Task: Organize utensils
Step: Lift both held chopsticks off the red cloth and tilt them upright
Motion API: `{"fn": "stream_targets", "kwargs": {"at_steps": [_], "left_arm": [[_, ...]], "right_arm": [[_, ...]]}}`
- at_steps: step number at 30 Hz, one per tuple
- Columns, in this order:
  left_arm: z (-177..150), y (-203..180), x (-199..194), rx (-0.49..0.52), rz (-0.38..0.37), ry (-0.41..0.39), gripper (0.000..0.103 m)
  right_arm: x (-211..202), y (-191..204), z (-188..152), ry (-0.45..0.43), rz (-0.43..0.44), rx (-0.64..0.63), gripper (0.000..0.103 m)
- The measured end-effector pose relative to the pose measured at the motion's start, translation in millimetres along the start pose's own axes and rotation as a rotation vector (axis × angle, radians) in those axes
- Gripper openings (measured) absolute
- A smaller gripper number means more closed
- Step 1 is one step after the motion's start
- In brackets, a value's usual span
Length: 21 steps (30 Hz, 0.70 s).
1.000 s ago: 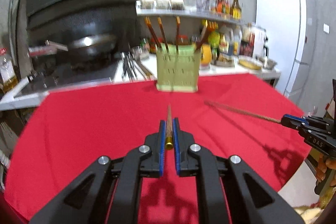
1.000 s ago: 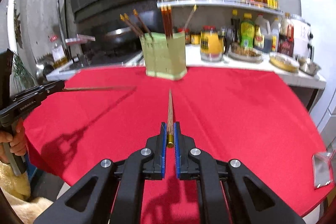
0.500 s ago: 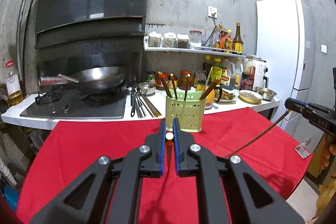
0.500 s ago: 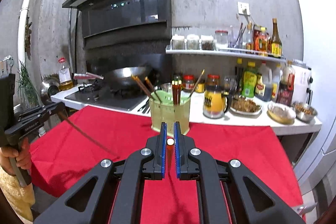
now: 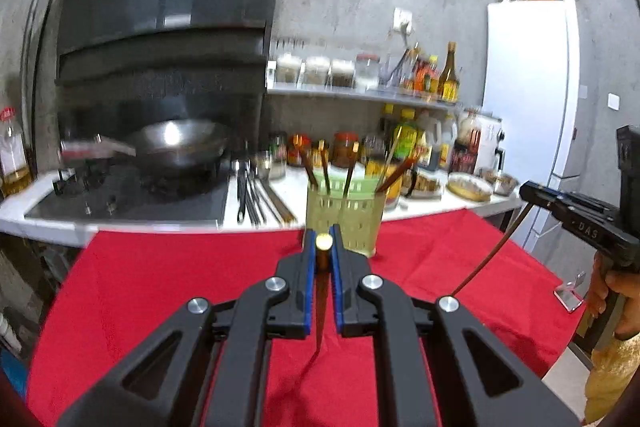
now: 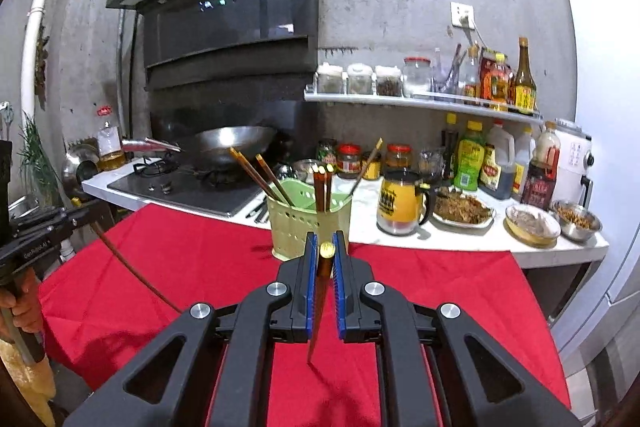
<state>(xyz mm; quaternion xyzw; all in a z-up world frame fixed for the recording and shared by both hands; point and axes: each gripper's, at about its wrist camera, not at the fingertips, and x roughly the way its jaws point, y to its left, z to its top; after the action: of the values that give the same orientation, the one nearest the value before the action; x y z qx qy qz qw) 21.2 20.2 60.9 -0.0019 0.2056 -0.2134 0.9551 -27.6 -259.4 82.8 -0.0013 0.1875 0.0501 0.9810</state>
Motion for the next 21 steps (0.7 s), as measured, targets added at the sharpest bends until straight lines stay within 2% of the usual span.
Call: {"fn": "stream_targets", "kwargs": {"at_steps": [5, 6, 7, 10, 16, 18, 21], "left_arm": [[-23, -3, 36, -0.001, -0.006, 0.113, 0.007], [-27, -4, 40, 0.001, -0.005, 0.125, 0.001], [-31, -4, 44, 0.004, -0.001, 0.136, 0.001], [-33, -3, 45, -0.007, -0.019, 0.142, 0.001], [-22, -1, 28, -0.001, -0.039, 0.083, 0.0], [-22, -1, 29, 0.017, -0.025, 0.076, 0.001], [-33, -3, 40, 0.053, 0.03, 0.131, 0.001]], "right_arm": [[22, -7, -16, 0.067, -0.011, 0.022, 0.009], [27, -8, -20, 0.08, -0.014, 0.027, 0.009], [29, -10, -23, 0.082, -0.016, 0.033, 0.009], [28, -10, -23, 0.081, -0.006, 0.044, 0.008], [24, -6, -26, 0.078, 0.003, 0.035, 0.007], [24, -5, -26, 0.075, 0.002, 0.035, 0.007], [19, -1, -29, 0.067, 0.003, 0.021, 0.007]]}}
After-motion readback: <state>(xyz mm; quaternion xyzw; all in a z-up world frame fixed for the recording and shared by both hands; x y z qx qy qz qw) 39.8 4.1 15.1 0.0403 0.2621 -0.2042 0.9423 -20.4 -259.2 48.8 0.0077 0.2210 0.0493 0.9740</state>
